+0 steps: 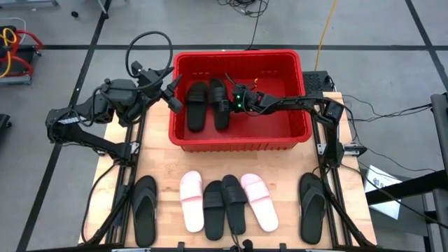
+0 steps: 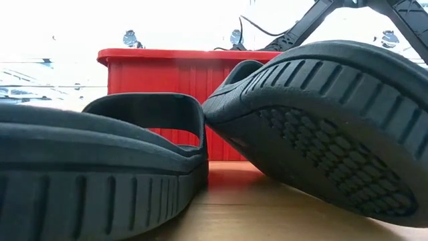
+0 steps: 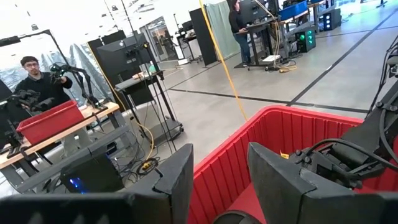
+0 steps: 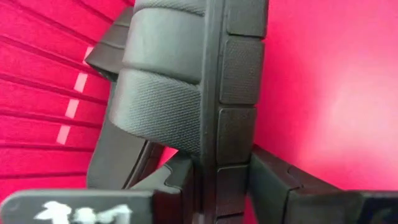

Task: Pick and place slides into bin
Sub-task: Put the black slide into the red container

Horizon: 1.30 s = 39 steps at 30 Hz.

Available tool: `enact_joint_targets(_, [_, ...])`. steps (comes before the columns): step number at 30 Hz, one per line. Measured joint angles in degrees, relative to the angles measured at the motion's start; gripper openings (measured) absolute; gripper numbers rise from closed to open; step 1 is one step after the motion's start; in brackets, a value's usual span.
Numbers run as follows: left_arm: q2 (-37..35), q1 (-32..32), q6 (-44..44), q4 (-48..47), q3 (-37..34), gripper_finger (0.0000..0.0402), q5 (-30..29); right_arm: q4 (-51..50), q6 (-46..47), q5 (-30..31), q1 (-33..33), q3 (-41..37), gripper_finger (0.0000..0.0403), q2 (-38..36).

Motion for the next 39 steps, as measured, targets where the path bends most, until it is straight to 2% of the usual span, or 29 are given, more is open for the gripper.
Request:
enact_joint_targets(16, [0.00, 0.00, 0.00, 0.00, 0.00, 0.0159, 0.00, -0.39, -1.78, 0.43, -0.10, 0.00, 0.0123, 0.02])
enact_joint_targets(32, [0.00, 0.00, 0.02, -0.04, 0.00, 0.0159, 0.00, -0.55, -3.66, 0.36, -0.22, 0.00, 0.0240, 0.04])
enact_joint_targets(39, [0.00, 0.00, 0.00, -0.55, 0.00, 0.0159, 0.00, -0.87, -10.20, 0.09, -1.51, 0.00, 0.0266, -0.11])
